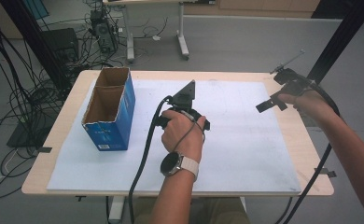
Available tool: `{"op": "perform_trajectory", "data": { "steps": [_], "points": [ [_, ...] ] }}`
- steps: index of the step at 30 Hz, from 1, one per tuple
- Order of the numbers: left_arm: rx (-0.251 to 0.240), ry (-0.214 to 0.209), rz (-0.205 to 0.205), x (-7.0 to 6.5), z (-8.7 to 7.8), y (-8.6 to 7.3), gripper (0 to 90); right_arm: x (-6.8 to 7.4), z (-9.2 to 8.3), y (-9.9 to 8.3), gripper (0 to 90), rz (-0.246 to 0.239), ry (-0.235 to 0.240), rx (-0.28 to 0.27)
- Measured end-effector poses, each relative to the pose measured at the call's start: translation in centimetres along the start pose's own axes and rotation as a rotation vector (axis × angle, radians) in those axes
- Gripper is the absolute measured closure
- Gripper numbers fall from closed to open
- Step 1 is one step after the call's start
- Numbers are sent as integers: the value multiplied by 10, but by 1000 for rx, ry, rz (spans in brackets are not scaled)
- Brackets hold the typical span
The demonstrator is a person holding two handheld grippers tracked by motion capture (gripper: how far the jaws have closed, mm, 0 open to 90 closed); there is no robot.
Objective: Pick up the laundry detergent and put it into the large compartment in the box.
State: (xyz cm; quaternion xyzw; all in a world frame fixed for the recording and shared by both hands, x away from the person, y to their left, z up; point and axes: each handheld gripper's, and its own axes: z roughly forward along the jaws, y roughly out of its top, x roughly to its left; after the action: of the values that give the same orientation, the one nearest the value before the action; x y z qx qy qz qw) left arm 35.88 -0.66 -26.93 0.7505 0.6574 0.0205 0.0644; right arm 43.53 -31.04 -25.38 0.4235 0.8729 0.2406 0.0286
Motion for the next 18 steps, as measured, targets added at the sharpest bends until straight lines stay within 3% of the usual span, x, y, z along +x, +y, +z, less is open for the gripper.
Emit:
{"op": "perform_trajectory", "data": {
  "steps": [18],
  "points": [
    [27,7,8,1,14,2,118,-3,6,-3,90,9,9,4]
  ]
}}
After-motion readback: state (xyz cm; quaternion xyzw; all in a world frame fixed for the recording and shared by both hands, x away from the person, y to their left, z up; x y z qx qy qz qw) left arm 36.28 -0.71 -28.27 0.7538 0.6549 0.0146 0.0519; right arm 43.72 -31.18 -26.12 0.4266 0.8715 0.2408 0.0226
